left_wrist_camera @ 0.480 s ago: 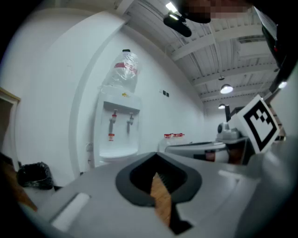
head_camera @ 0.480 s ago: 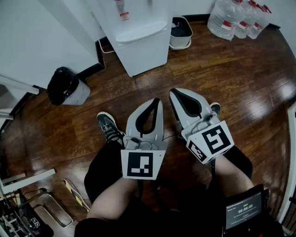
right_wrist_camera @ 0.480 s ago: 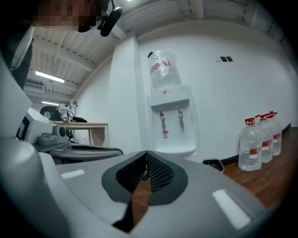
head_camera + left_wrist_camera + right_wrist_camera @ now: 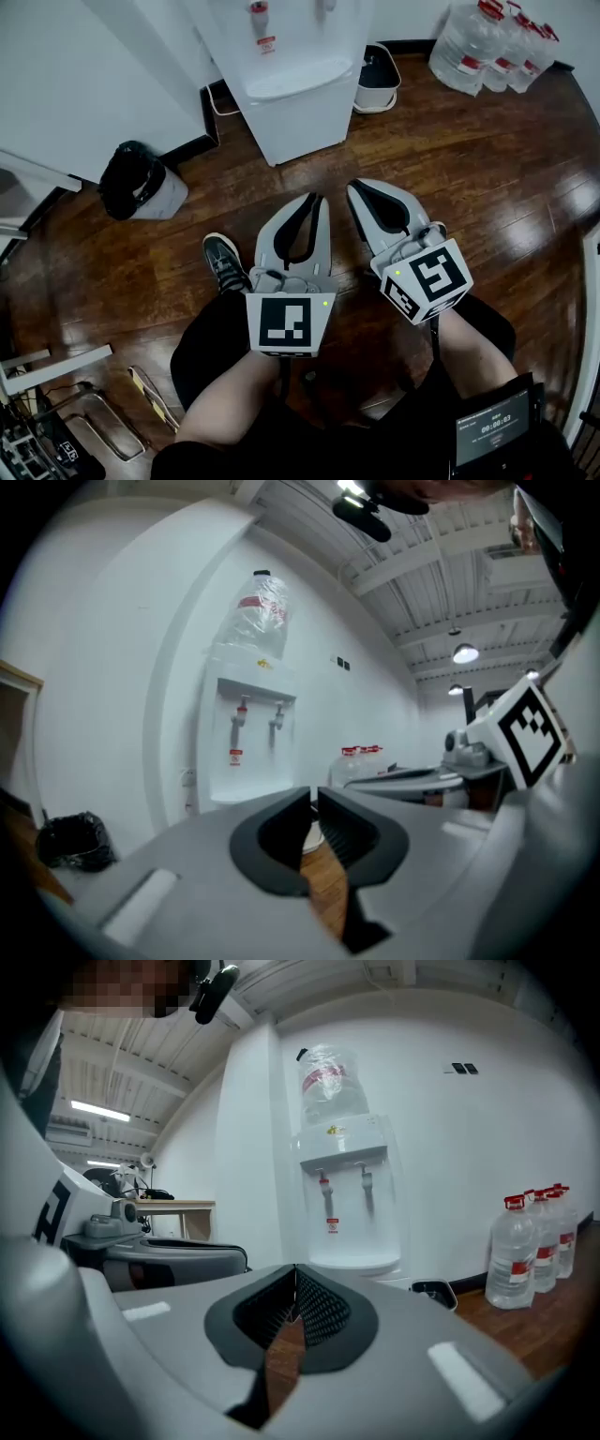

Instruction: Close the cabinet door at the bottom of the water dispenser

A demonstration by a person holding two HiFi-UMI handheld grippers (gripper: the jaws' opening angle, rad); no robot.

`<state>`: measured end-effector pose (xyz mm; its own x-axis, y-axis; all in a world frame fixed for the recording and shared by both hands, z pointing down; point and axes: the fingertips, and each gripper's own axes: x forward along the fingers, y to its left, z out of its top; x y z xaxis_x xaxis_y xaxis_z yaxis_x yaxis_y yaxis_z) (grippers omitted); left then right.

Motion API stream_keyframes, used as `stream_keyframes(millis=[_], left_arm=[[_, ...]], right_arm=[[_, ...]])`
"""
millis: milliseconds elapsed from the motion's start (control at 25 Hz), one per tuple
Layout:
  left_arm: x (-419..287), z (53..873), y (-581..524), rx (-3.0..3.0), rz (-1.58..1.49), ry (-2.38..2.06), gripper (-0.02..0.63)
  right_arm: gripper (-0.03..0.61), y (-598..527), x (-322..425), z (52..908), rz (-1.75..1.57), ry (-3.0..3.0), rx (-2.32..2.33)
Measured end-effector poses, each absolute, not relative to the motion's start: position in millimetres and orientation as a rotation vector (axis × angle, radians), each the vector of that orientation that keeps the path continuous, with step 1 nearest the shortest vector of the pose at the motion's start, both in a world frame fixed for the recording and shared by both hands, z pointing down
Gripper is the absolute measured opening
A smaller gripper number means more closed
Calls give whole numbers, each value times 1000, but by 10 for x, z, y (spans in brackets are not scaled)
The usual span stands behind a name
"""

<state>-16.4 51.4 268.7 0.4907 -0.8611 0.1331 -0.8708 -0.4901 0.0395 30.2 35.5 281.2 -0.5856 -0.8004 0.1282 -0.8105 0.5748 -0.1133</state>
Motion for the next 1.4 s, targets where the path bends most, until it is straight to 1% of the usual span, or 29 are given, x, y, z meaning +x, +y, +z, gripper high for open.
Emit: stream_keyframes(millis=[480, 600, 720, 880, 1120, 1280, 1400], left_arm=[[-321, 2893, -131, 2531, 198, -1566, 78], [-333, 2970, -280, 2499, 223, -1551, 100], [-362, 2973, -472, 2472, 223, -1552, 100], [-396, 3043, -798, 2454, 231, -1563, 100], [-348, 3225, -1329, 2469, 292, -1536, 100], [-189, 3317, -1384, 2469, 331, -1485, 100], [-101, 3444, -1400, 2507, 408, -1435, 100]], right_arm=[[5, -278, 404, 2924, 325, -2693, 1389], [6, -464, 438, 3025, 336, -2673, 1365], [9, -696, 491, 3156, 354, -2643, 1356], [47, -1007, 571, 3386, 378, -2591, 1312], [48, -1590, 616, 3520, 314, -2573, 1245], [48, -1867, 734, 3523, 317, -2554, 1266], [51, -2085, 876, 3703, 346, -2499, 1266]])
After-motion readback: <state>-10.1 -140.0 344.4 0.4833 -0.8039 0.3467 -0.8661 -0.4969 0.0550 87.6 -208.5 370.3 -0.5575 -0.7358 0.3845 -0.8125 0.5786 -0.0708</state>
